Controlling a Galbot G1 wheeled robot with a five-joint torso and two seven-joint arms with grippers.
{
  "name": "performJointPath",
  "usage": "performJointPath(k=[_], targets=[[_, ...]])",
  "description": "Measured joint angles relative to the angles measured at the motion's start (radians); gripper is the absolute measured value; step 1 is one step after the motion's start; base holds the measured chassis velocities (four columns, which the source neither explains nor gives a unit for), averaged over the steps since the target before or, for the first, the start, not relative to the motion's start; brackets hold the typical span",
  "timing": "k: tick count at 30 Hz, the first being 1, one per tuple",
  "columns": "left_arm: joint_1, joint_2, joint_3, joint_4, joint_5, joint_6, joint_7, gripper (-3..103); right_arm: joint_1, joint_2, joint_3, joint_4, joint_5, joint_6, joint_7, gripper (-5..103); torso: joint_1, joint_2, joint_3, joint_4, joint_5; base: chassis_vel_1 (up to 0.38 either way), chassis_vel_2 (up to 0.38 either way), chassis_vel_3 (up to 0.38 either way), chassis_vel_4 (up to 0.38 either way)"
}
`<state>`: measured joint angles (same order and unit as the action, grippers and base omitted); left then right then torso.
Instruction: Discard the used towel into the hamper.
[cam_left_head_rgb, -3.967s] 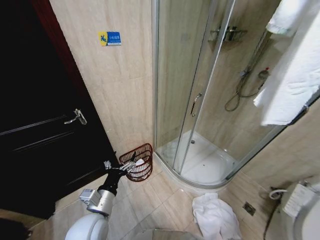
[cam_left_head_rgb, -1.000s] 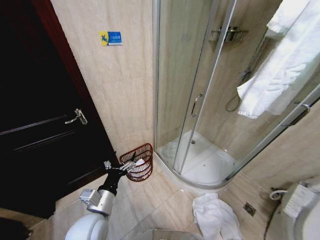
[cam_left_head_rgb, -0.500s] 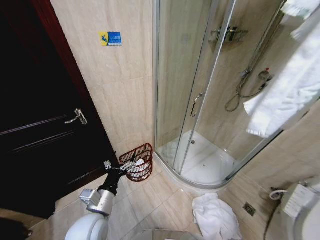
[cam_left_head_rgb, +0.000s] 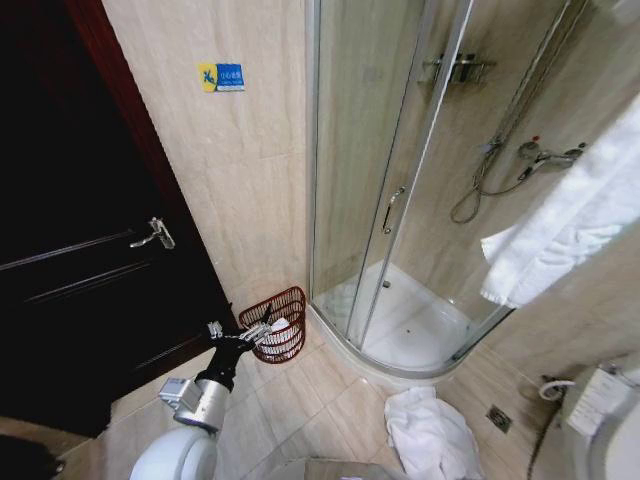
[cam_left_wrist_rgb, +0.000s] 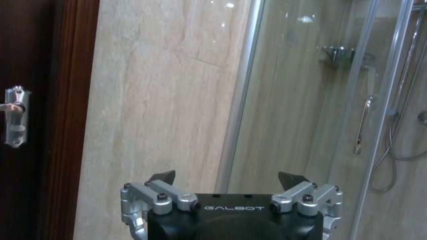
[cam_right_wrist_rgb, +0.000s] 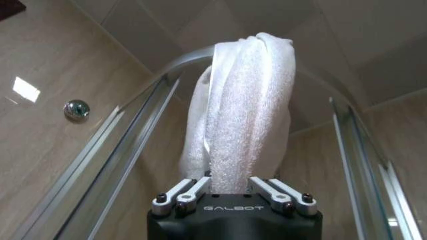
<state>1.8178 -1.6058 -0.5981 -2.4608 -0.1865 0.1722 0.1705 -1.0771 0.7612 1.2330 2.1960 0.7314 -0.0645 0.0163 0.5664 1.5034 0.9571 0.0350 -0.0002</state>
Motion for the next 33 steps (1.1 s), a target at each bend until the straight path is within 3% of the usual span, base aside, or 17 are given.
performJointPath(k=[7,24,33], targets=[[0.000,0.000,0.000,0.000,0.000,0.000,0.000,100,-0.133,0.137,0.031,0.067,-0.064,0.064,-0.046,13,0.000,0.000,0.000,-0.0001,0.0003,0.000,0.000,0.000,0.000],[0.000,0.000,0.000,0.000,0.000,0.000,0.000,100,-0.242,0.310,-0.027,0.148,-0.187,0.133,-0.055,13,0.000,0.000,0.000,-0.0001,0.0002,0.000,0.000,0.000,0.000],[0.000,0.000,0.000,0.000,0.000,0.000,0.000,100,-0.265,0.357,-0.059,0.168,-0.225,0.144,-0.053,13,0.000,0.000,0.000,0.0000,0.0003,0.000,0.000,0.000,0.000]])
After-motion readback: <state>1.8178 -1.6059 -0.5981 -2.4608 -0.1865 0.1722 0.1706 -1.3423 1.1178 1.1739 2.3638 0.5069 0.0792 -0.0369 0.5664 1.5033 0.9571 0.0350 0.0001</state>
